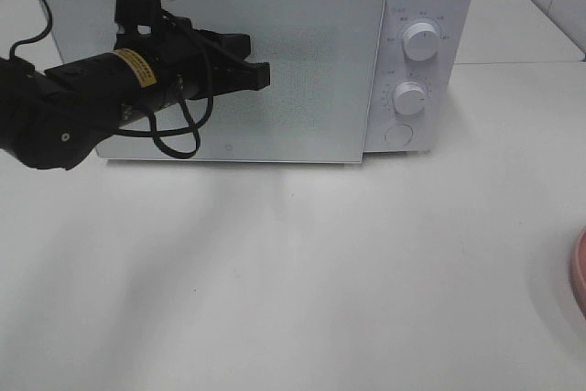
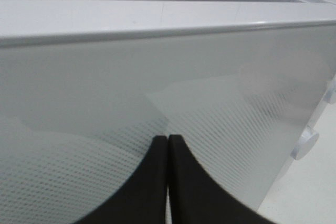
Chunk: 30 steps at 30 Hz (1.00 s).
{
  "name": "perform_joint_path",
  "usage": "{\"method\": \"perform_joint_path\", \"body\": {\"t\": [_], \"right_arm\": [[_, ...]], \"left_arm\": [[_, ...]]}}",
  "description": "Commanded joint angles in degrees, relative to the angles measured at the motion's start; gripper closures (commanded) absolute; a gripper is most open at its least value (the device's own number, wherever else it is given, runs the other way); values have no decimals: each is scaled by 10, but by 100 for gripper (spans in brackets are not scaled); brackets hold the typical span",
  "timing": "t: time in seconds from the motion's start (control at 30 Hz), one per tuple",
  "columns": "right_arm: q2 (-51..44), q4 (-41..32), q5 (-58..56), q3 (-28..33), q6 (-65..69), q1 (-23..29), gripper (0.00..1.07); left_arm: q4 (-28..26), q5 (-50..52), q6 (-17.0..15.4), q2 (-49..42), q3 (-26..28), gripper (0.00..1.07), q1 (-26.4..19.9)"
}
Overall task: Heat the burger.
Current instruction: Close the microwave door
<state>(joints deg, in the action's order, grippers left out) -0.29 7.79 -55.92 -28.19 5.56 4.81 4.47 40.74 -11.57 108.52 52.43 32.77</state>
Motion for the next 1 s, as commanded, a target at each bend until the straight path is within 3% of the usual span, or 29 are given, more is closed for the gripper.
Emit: {"method": "perform_joint_path", "body": {"t": [0.03, 0.6, 1.0], "right_arm": [[-19, 1, 7, 1, 2, -3, 31], [-19, 1, 7, 1, 2, -3, 31], [-19, 1, 7, 1, 2, -3, 31]], "left_arm": [[-15, -23, 1, 10, 32, 107, 7], [-17, -56, 1, 83, 158, 107, 40], [-36, -68, 3, 104, 181, 107, 50]]}}
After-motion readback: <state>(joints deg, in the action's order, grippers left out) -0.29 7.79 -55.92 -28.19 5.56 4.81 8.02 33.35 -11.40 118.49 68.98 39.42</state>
